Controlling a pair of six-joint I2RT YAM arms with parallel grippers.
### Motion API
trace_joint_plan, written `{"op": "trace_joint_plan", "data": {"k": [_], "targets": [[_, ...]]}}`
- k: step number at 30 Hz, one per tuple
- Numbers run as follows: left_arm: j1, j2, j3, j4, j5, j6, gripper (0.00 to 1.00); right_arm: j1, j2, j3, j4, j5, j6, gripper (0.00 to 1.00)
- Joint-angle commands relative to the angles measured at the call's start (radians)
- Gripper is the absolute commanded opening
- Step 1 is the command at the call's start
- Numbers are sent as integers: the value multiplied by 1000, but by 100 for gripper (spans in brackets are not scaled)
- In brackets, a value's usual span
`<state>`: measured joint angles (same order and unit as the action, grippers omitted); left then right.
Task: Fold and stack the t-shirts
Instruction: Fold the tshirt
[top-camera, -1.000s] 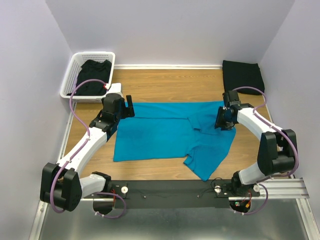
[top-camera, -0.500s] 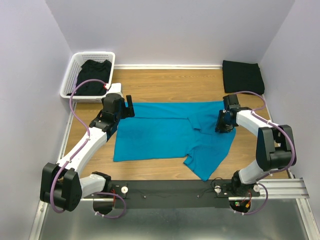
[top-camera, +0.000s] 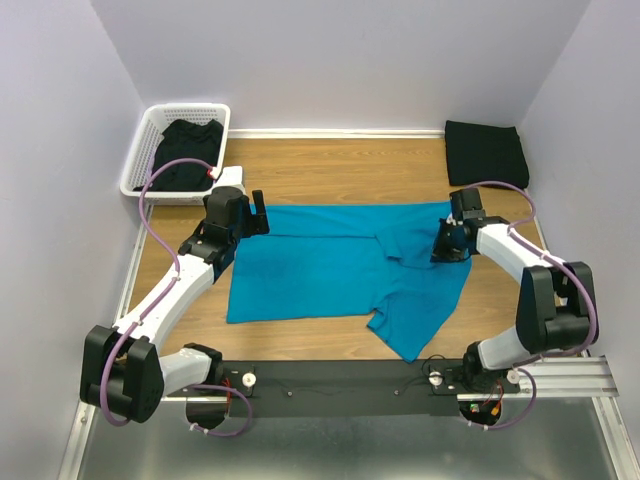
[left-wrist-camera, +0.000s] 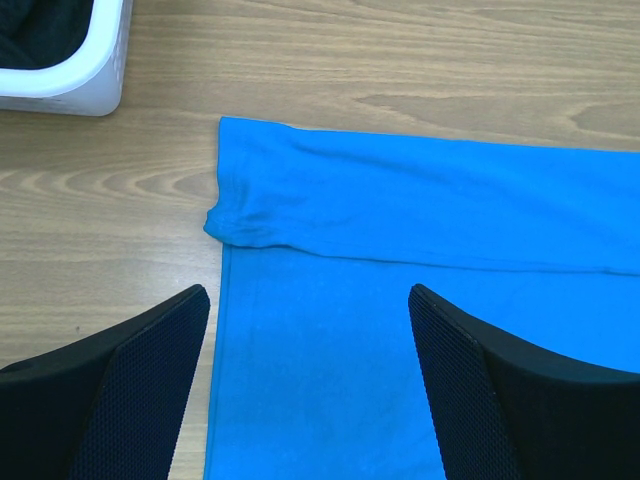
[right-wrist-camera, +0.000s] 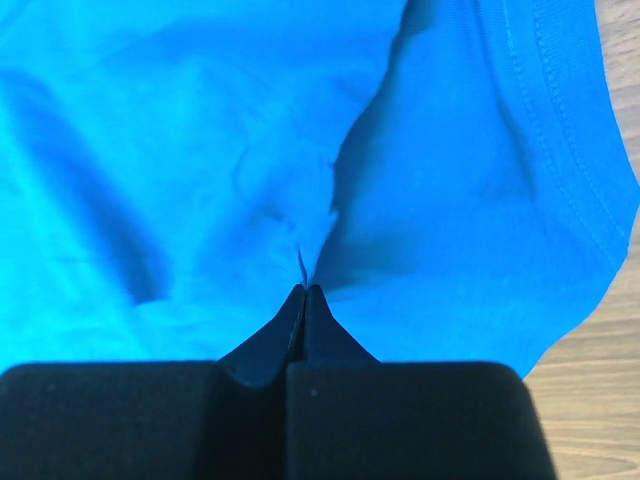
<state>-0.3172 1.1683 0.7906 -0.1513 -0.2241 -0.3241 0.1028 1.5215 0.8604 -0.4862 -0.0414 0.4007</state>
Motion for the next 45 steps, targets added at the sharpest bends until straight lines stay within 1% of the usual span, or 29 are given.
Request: {"op": "trace_joint_plan", "data": {"k": [1,8,12,20,21,22,23,24,26,27,28,30,31,33,34,35,37,38,39,40,42,43,45], "targets": [[0,-7,1,13,22,10,89,-5,-66,9,-49,-29,27,1],[0,-2,2,13,28,13,89,-5,-101,-30,-115,-57,61,1],[0,-1,2,12,32,13,89,-6,-121,-84,-121,-63,75,1],[0,7,2,12,37,13,89,-5,-132,-112,-123,-83,84,1],[0,8,2,10,37,13,89,-5,-132,-109,-123,-74,82,3],[0,8,2,10,37,14,89,-5,-132,-106,-123,-65,75,12],[0,7,2,9,37,13,89,-5,-132,-97,-121,-54,58,15],[0,8,2,10,37,14,89,-5,-136,-90,-120,-48,49,20],[0,7,1,10,37,13,89,3,-153,-74,-120,-35,9,26],[0,8,1,10,37,13,89,27,-176,-49,-120,-28,-5,29],[0,10,2,10,35,13,89,43,-184,-35,-121,-20,-19,35],[0,13,6,9,35,13,89,90,-208,-9,-112,-44,-45,41],[0,14,6,9,34,14,89,113,-213,0,-108,-45,-48,47],[0,13,6,7,28,13,89,171,-212,28,-110,23,-51,54],[0,11,6,7,25,11,89,240,-190,61,-120,66,-53,60],[0,10,4,7,19,10,89,270,-175,84,-143,128,-57,63],[0,8,6,6,12,7,89,346,-137,115,-160,175,-71,64],[0,8,6,6,5,7,89,372,-101,143,-164,236,-79,64],[1,7,6,4,-1,7,89,402,-83,155,-166,264,-80,64],[0,7,6,4,-6,3,89,458,-63,170,-169,291,-86,64],[0,8,7,-5,-27,-1,89,515,1,215,-173,380,-102,63],[0,8,9,-10,-37,-9,89,570,25,244,-173,437,-121,61],[0,7,12,-19,-69,-15,89,616,92,273,-173,489,-149,58]]}}
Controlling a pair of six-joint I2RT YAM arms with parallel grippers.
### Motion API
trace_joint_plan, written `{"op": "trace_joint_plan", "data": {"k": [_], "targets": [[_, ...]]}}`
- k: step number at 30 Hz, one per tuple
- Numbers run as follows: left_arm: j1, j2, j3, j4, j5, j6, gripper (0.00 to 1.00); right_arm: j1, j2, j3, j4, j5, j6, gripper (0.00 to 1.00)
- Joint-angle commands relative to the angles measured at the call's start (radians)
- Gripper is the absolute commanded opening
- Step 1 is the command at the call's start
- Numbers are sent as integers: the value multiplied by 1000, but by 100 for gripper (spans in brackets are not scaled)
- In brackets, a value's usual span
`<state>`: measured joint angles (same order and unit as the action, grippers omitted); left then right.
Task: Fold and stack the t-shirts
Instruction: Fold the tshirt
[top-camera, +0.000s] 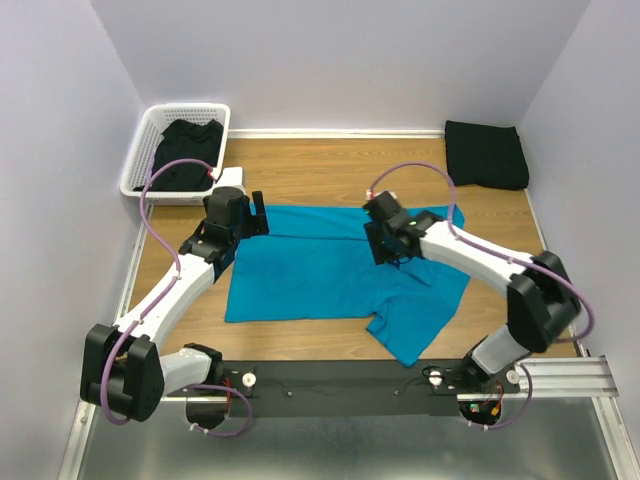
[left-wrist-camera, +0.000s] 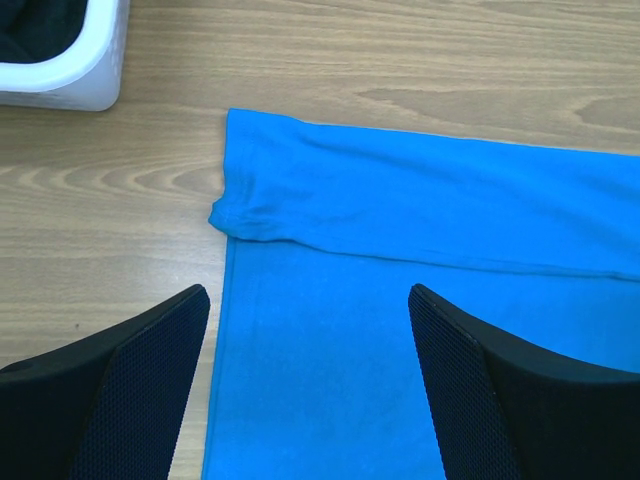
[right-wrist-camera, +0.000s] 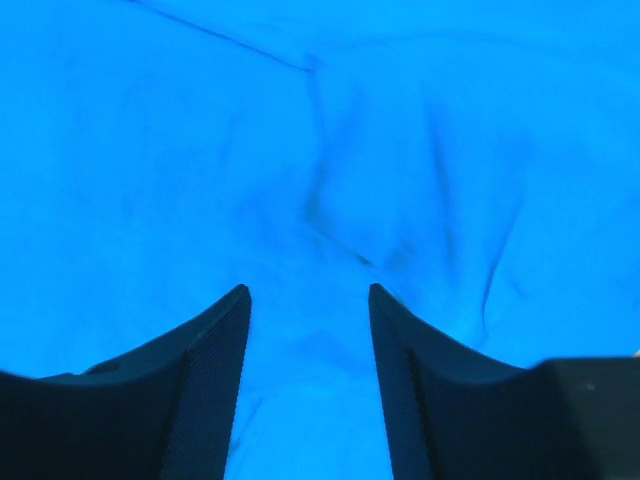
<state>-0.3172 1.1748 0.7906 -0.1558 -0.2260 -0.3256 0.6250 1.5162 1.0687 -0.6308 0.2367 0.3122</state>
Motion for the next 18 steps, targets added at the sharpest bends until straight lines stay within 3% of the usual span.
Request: {"op": "trace_joint_plan", "data": {"k": [1,5,9,18], "targets": [[0,-1,13,-17,-82,-19,89,132,119,77,-29,231,-77,55],[6,-12,19,-44,-165,-43,89,185,223,128,-24,288,-154,45],[23,-24,22,-65,-243,-69,89,186,280,139,-12,337,-168,41],[32,-30,21,-59,-219,-70,88,186,354,134,22,372,-205,35]]}}
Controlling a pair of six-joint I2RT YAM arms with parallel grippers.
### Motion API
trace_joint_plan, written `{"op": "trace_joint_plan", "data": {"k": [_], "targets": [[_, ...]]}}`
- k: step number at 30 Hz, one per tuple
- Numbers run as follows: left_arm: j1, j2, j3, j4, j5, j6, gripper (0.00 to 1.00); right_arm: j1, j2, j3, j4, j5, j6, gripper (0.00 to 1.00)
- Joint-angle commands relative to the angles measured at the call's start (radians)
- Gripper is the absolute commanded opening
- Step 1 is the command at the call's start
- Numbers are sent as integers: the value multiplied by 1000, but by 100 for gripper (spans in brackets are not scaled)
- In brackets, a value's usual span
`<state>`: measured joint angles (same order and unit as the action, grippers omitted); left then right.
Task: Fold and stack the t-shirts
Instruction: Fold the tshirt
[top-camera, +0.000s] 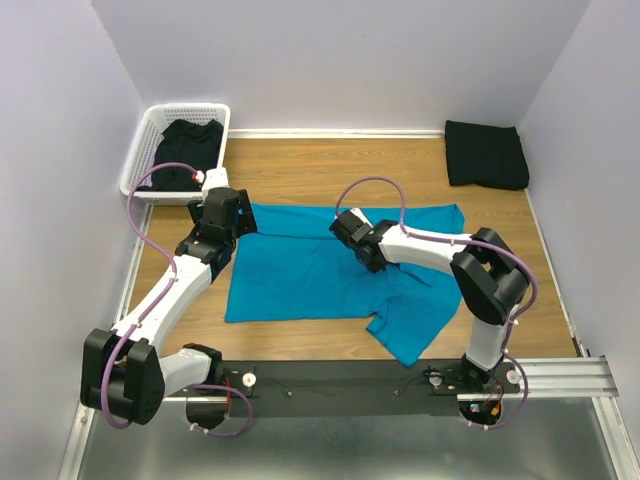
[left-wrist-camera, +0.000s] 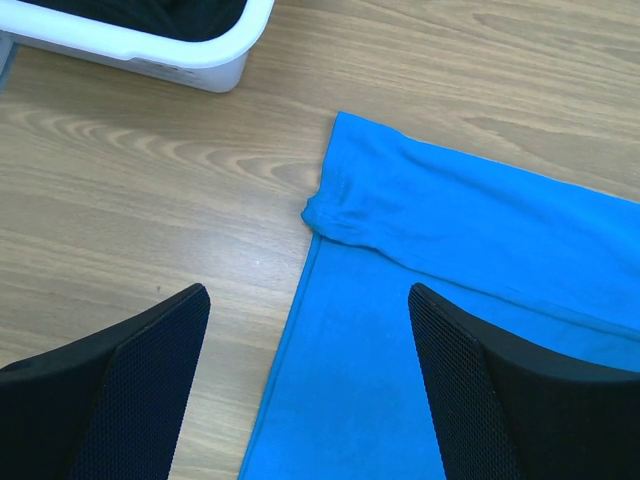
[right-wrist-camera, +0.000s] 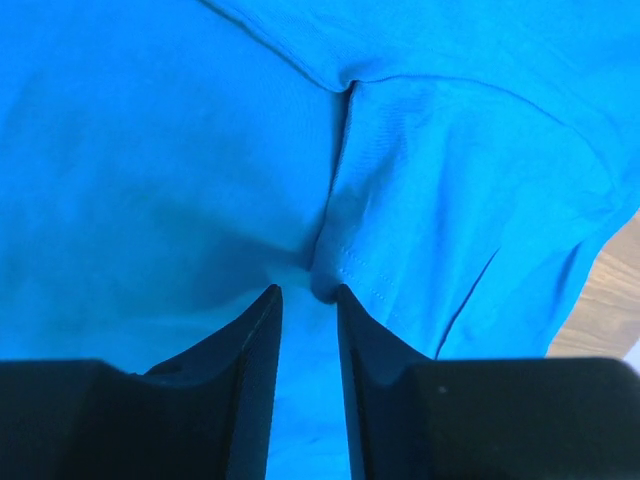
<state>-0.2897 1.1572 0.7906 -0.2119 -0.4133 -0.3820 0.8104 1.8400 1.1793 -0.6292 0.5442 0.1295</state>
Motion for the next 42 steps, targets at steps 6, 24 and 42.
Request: {"op": "trace_joint_plan", "data": {"k": [6,24,42], "targets": [[4,-13,19,0,-24,-12,88,-4,59,25,29,83,-44,33],[4,-2,18,6,5,-3,88,-66,-2,23,52,-38,-67,1],[6,30,19,9,54,9,88,-169,-71,-36,48,-463,-91,22]]}}
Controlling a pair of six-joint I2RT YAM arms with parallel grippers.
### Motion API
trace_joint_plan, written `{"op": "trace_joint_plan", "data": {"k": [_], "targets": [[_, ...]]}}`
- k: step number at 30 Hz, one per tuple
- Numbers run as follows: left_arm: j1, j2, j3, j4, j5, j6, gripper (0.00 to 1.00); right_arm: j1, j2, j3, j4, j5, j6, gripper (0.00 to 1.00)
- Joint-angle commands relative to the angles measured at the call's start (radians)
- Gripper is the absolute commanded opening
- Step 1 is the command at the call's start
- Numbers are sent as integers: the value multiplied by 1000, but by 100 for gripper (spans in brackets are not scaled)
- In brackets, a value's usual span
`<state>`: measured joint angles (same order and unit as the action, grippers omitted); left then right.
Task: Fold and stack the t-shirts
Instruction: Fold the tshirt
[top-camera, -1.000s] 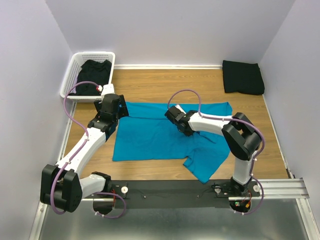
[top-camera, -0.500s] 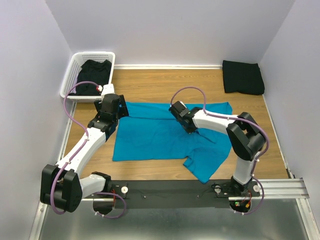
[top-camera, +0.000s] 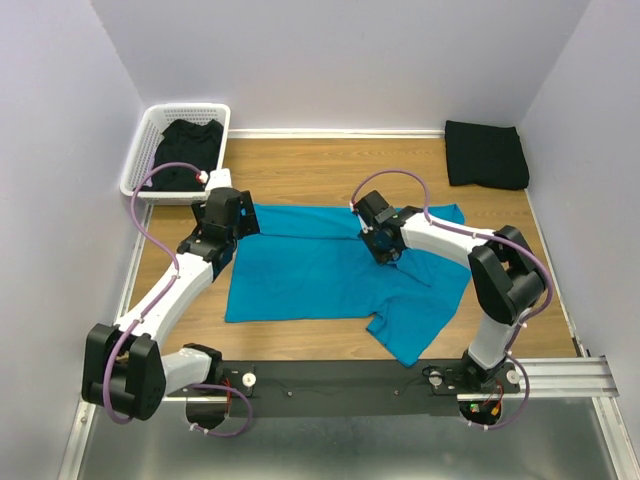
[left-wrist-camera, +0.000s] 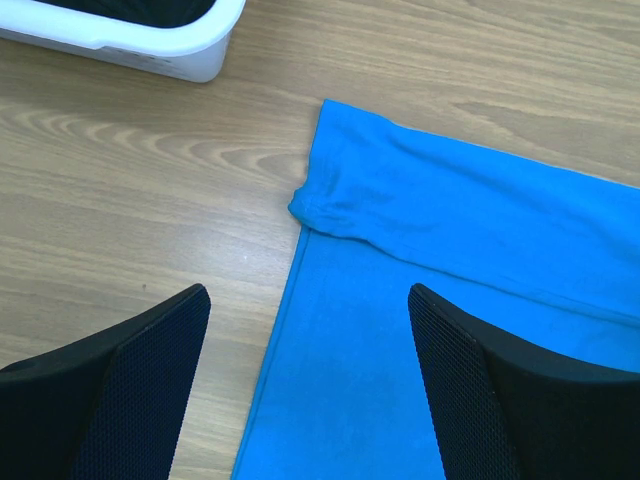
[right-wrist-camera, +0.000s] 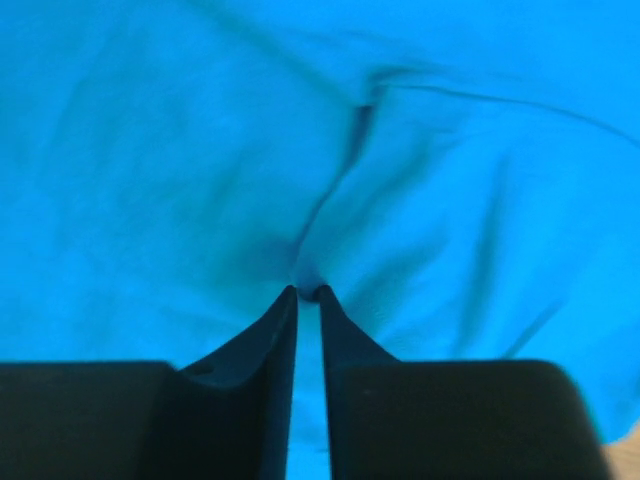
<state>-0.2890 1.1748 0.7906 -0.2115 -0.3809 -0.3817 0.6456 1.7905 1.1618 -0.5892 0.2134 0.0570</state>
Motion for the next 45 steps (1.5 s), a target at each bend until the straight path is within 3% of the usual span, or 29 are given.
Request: {"op": "trace_joint_plan", "data": {"k": [1,8,14,24,35,45], "targets": [[5,14,19,9,22,7,88,-4,-25,-20,6,-146,-20,25],[5,16,16,12,30,7,88,-35,-101,-8,-14,-247,-5,34],[7,74,33,1,36,-32,88,-182,-175,-16,14,-289,72,49],[8,273,194,-12,80,-158,78,-562,-217,-131,187,-403,306,48],[24,574,358,-35,94,-213,57,-690,-108,-191,356,-460,397,45],[82,675,322,-65,100,-256,50,-794,-22,-235,390,-424,429,44]]}}
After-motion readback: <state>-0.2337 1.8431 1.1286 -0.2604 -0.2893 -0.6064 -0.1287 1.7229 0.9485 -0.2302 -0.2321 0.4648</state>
